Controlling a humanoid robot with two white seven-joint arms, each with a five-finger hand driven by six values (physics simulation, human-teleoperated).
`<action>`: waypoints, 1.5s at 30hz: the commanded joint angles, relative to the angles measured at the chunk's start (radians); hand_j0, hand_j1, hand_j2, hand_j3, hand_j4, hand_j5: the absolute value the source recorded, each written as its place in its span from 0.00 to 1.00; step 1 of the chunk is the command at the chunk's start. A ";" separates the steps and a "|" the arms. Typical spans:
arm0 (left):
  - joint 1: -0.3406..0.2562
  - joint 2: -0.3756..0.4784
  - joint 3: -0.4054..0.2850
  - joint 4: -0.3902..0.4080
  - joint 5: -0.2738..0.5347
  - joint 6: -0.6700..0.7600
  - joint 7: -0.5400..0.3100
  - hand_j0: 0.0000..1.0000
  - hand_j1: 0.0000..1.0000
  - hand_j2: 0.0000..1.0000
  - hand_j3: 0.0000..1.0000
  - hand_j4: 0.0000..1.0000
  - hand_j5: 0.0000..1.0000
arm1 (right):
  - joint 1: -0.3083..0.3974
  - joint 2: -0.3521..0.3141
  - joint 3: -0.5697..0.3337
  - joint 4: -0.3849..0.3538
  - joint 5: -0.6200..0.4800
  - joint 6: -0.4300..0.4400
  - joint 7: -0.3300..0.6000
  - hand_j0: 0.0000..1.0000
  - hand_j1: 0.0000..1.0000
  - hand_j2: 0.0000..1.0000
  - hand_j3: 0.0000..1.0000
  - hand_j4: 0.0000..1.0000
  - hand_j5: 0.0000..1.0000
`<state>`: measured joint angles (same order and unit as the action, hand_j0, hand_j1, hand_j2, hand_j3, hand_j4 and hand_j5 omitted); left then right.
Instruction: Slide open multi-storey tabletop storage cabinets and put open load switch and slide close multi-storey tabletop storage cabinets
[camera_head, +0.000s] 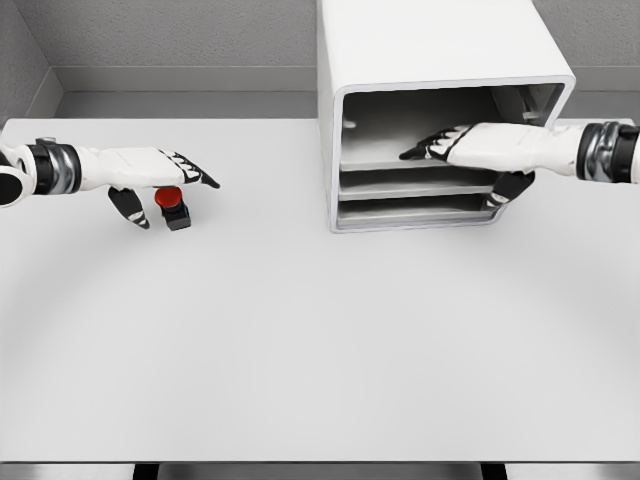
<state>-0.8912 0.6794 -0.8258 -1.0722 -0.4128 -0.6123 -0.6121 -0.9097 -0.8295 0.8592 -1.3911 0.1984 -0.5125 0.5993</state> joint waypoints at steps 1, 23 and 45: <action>0.000 -0.004 -0.001 0.005 0.003 0.001 0.001 1.00 1.00 1.00 1.00 1.00 1.00 | 0.000 0.009 0.020 -0.029 -0.065 -0.083 0.012 1.00 1.00 1.00 1.00 1.00 1.00; 0.006 -0.004 -0.003 0.024 0.008 0.001 0.001 0.51 0.51 0.51 0.51 0.51 0.51 | 0.032 -0.103 0.009 -0.157 -0.093 -0.098 0.012 1.00 1.00 1.00 1.00 1.00 1.00; 0.021 0.183 0.008 -0.370 0.235 0.001 0.001 0.46 0.46 0.46 0.46 0.46 0.46 | 0.071 -0.221 0.011 -0.255 -0.195 -0.098 0.012 1.00 1.00 1.00 1.00 1.00 1.00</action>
<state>-0.8621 0.8426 -0.8179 -1.4037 -0.2057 -0.6142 -0.6117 -0.8391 -1.0340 0.8660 -1.6452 0.0271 -0.6027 0.6108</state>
